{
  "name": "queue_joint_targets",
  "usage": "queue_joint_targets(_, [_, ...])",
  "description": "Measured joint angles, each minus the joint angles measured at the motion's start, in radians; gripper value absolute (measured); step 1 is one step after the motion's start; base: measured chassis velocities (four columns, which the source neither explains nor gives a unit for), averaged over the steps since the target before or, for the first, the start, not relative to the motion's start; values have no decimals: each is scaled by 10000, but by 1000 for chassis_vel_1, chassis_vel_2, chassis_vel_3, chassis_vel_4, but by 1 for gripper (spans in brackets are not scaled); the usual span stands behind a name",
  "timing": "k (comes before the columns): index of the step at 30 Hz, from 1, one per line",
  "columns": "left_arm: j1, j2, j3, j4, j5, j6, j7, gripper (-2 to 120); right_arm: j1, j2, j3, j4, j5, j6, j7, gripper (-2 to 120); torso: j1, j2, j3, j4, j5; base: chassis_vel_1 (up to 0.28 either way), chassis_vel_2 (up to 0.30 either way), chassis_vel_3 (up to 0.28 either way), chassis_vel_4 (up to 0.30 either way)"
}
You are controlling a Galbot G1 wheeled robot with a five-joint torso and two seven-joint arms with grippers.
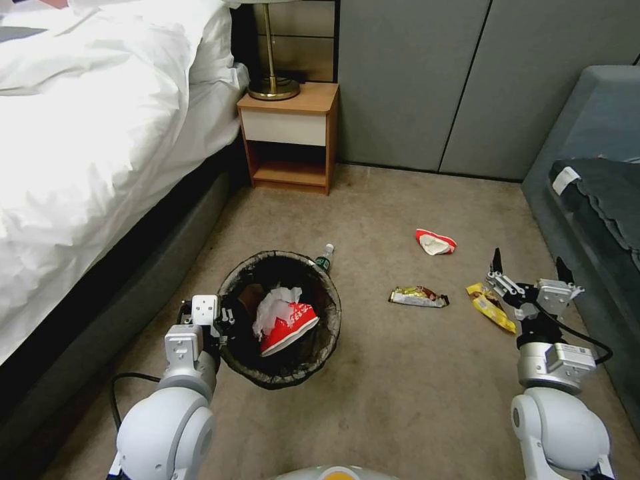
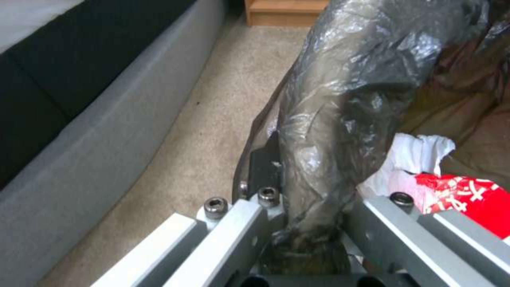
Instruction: Pick up the trash bin, then pick up the garbage from the floor and place it into the trash bin.
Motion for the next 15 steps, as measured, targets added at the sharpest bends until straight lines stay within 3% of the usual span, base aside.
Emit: queue_joint_targets(15, [-2, -19, 10, 46, 44, -27, 6, 0, 31, -47, 2, -36, -2, -9, -5, 100, 1, 0, 0, 0, -2, -100, 100, 88, -94])
